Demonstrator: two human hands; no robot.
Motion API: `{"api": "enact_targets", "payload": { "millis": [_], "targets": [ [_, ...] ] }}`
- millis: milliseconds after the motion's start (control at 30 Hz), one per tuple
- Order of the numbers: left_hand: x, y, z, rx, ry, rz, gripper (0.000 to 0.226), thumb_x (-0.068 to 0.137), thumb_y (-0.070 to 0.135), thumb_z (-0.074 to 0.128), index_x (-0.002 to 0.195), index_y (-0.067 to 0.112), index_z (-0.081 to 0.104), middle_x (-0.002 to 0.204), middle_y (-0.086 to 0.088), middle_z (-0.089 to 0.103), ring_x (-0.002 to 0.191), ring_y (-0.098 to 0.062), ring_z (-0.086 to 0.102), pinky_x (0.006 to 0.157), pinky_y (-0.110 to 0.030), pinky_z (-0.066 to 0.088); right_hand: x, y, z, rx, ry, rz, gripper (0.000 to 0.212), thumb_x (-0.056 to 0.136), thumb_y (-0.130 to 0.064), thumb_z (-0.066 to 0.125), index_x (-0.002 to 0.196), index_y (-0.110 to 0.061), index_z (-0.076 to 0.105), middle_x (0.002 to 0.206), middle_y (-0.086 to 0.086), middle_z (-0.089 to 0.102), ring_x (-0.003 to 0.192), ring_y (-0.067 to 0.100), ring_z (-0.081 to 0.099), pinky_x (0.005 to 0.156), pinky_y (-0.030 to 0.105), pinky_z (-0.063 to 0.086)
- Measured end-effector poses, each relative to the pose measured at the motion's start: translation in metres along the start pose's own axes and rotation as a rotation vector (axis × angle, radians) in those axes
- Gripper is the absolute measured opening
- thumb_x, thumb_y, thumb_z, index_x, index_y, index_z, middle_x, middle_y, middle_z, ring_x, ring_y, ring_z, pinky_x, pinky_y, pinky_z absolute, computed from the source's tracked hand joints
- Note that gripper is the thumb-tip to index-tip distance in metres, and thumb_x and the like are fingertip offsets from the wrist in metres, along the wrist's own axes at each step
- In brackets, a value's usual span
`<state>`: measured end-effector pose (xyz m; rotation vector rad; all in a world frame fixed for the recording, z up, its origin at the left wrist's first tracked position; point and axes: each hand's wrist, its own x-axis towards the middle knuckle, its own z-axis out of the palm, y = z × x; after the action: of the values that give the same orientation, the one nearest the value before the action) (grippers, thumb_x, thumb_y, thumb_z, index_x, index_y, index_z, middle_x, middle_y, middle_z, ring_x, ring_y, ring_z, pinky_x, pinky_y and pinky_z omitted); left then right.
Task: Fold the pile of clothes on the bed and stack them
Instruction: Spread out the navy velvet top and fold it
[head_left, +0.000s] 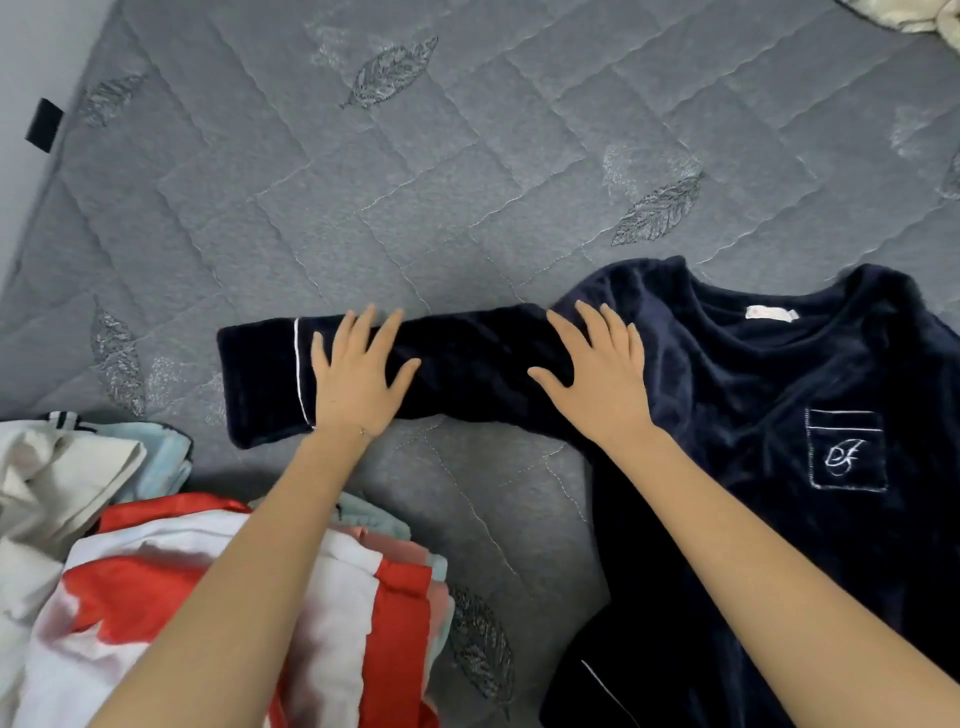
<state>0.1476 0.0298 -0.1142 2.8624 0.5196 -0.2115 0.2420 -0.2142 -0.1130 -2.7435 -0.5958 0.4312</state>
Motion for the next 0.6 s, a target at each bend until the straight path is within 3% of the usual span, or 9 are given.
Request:
{"api": "enact_targets", "payload": {
  "millis": [167, 333, 600],
  "targets": [
    [-0.009, 0.075, 0.015, -0.014, -0.018, 0.133, 0.060, 0.096, 0.050, 0.041, 0.150, 0.029, 0.026, 0.158, -0.004, 0.022, 0.146, -0.025, 0.013, 0.116, -0.049, -0.002, -0.029, 0.055, -0.014, 0.005, -0.015, 0.139, 0.069, 0.093, -0.059, 0.043, 0.151, -0.028, 0.023, 0.159, 0.007, 0.016, 0.148, 0.027, 0.003, 0.118, 0.045, -0.001],
    [-0.019, 0.154, 0.035, 0.060, 0.022, 0.181, 0.068, 0.089, 0.060, 0.025, 0.147, 0.025, 0.034, 0.152, -0.008, 0.034, 0.143, -0.029, 0.025, 0.116, -0.054, 0.009, -0.068, 0.119, -0.031, -0.015, -0.002, 0.271, 0.074, 0.092, -0.063, 0.037, 0.153, -0.028, 0.015, 0.160, 0.007, 0.014, 0.148, 0.029, 0.005, 0.119, 0.047, 0.003],
    [-0.041, 0.298, 0.064, 0.084, -0.031, 0.302, 0.068, 0.090, 0.060, 0.037, 0.149, 0.028, 0.028, 0.156, -0.004, 0.028, 0.146, -0.027, 0.015, 0.117, -0.052, 0.002, -0.135, 0.239, -0.075, 0.004, 0.064, 0.371, 0.074, 0.092, -0.063, 0.038, 0.153, -0.027, 0.018, 0.159, 0.005, 0.020, 0.147, 0.027, 0.008, 0.119, 0.045, 0.005]
  ]
}}
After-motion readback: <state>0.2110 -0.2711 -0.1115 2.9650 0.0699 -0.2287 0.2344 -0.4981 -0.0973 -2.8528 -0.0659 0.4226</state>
